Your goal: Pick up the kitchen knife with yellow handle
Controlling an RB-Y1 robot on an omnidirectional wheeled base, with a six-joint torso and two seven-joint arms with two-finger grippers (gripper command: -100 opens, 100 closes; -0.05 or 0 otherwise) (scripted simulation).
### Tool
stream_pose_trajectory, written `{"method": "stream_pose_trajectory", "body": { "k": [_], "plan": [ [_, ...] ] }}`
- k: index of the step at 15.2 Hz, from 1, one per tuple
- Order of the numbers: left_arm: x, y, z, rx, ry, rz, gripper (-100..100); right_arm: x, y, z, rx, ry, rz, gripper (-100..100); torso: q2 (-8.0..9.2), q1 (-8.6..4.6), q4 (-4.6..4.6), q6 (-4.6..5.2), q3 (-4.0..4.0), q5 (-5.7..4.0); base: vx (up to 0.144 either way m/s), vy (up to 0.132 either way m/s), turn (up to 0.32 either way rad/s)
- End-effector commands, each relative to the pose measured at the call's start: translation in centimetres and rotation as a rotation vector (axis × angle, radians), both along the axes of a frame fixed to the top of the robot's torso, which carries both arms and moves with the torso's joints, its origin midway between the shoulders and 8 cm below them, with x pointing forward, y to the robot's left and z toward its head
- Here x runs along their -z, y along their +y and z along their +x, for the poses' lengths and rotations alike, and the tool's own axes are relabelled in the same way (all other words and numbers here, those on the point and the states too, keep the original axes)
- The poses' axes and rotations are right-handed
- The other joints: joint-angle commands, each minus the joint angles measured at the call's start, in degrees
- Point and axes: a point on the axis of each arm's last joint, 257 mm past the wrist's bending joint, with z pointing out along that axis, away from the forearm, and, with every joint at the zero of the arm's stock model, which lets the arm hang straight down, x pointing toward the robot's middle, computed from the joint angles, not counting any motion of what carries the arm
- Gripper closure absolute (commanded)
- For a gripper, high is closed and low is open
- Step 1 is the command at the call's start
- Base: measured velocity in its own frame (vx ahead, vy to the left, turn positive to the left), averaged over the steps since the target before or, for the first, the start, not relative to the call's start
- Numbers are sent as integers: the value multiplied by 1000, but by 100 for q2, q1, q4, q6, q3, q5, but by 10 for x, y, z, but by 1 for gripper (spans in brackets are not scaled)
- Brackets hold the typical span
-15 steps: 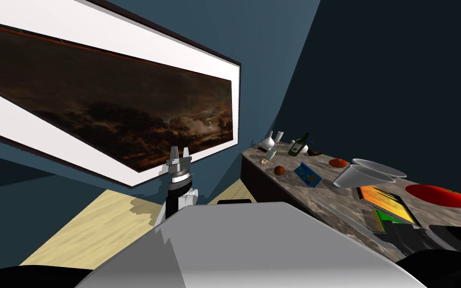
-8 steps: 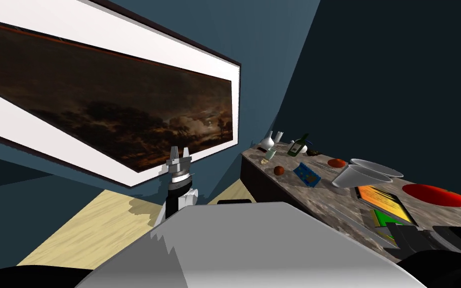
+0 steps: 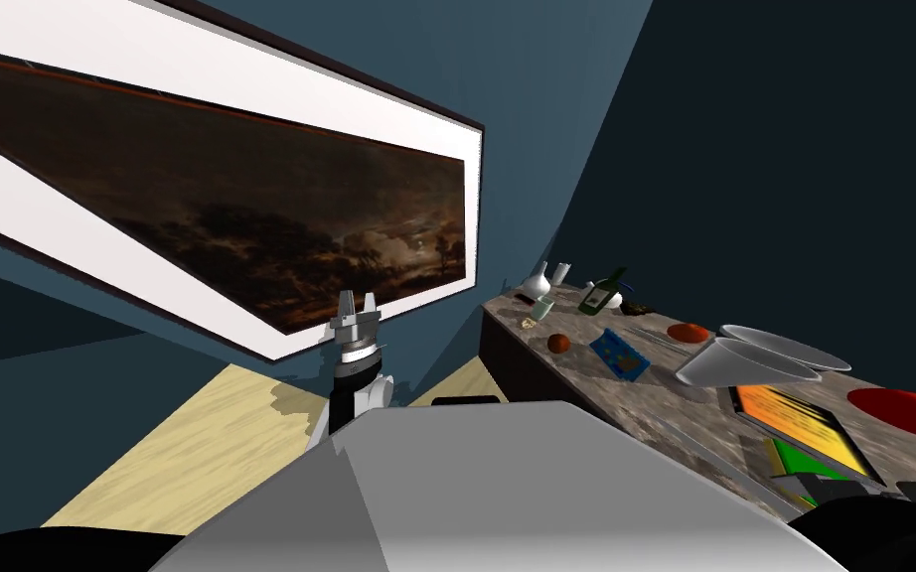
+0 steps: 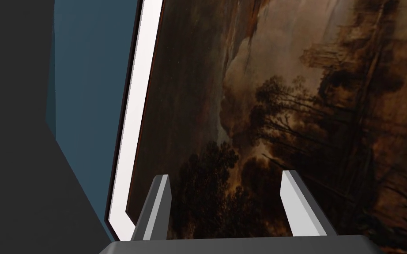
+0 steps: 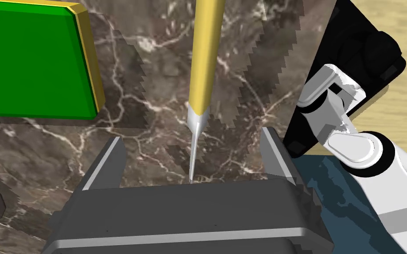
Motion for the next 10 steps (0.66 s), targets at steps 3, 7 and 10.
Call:
{"method": "stream_pose_trajectory", "body": {
  "k": [3, 7, 10],
  "plan": [
    [0, 0, 0, 0, 0, 0, 0, 11, 2, -11, 10, -1, -2, -100, -6, -1, -1, 1, -4, -1, 29, -12, 89],
    [0, 0, 0, 0, 0, 0, 0, -2, 0, 1, -3, -1, -3, 100, 6, 8, 1, 3, 3, 6, -7, 8, -76],
    [0, 0, 0, 0, 0, 0, 0, -4, -2, 4, -6, -1, -5, 100, 17, 7, 3, -1, 9, 5, -24, 8, -55]
  ]
}}
